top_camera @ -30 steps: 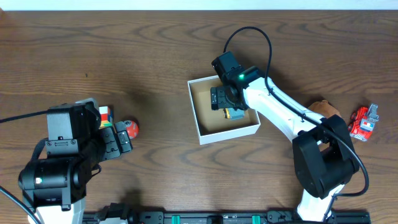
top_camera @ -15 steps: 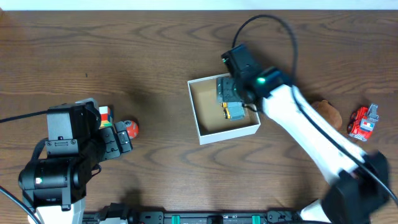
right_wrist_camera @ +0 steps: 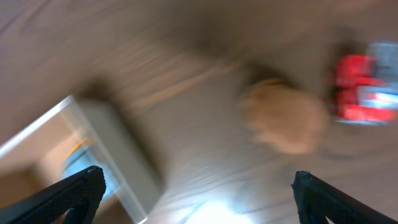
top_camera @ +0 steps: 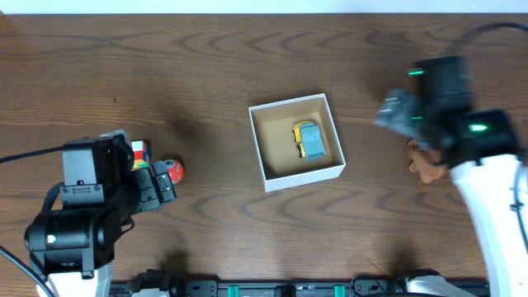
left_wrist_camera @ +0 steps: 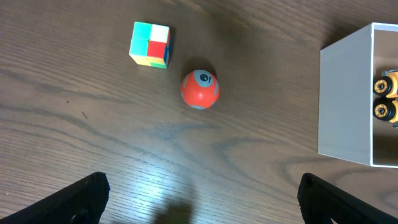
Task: Pack container
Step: 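Move the right gripper to the red toy truck and grasp it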
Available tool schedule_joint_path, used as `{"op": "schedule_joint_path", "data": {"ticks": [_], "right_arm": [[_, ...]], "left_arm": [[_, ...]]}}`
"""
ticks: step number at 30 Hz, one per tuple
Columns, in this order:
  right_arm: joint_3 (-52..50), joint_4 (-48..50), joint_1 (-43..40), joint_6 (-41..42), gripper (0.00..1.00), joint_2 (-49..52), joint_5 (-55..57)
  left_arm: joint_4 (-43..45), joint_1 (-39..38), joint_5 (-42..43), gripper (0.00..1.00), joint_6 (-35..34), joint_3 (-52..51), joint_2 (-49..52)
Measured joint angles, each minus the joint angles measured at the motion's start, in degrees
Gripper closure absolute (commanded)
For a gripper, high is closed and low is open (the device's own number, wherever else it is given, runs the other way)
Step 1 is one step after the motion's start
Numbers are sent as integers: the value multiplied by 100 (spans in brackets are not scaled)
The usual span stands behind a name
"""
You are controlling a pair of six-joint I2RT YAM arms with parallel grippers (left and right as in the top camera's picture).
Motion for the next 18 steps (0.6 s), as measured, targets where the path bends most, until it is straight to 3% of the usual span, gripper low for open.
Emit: {"op": "schedule_joint_path", "data": {"ticks": [9,18], "right_arm": [[0,98,-2828,-901,1,393,-660],[-2,372,-3781,-1930,1,1502,-1193]], "left_arm": [[0,0,9,2,0,0,0],[-2,0,17,2,0,0,0]]}}
